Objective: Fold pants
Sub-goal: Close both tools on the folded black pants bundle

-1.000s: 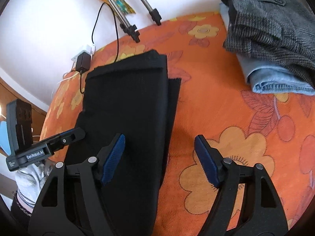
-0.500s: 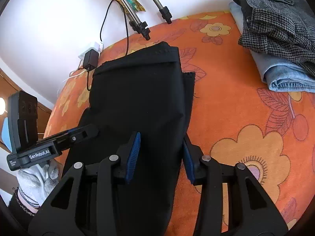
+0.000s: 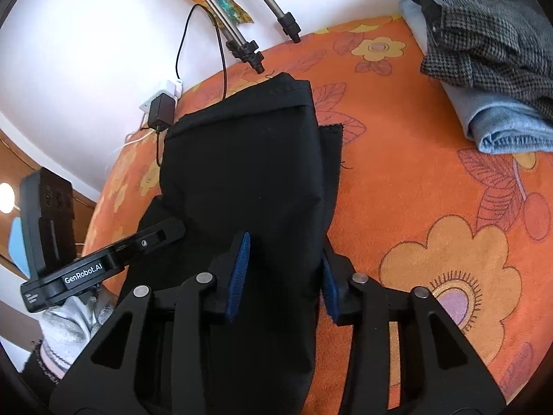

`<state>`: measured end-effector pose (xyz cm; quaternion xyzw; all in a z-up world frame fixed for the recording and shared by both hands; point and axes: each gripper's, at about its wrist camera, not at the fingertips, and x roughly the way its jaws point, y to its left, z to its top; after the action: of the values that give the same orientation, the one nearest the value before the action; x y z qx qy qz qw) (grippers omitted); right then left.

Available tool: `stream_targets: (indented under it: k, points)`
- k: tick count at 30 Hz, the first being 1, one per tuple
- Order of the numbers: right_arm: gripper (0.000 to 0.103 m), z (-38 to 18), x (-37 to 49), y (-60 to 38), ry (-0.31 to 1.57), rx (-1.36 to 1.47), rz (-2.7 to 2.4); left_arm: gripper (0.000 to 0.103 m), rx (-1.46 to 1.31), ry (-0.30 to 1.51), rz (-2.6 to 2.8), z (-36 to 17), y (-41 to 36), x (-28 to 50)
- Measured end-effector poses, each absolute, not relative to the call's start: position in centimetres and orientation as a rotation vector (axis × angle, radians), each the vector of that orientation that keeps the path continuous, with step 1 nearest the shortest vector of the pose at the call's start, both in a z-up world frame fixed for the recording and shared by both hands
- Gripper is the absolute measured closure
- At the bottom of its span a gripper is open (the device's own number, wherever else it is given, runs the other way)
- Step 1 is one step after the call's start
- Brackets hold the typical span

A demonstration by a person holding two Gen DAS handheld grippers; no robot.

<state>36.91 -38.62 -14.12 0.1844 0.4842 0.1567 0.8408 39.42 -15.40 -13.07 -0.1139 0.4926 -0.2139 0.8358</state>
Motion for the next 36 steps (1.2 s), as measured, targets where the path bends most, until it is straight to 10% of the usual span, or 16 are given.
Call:
stream_targets:
  k: [6,15,26,36]
  points:
    - [0.086,-12.7,36.3,-38.3,0.986,0.354,0.304,0.083,-0.148,0.978,-0.412,-12.0,-16.6,38.4]
    - [0.089,-11.9,36.0,-37.8,0.962,0.324,0.312,0.087,-0.092,0.933,-0.401,-11.5,-16.9,37.9]
    - [0.060,-13.5,36.8,-37.4,1.009,0.288,0.282,0.088,-0.087,0.935,-0.399,-11.6,-17.0,37.9]
    - [0.088,-11.7,35.6,-36.2,0.946,0.245,0.293,0.089,-0.037,0.881,-0.386,-10.4,-17.5,37.0]
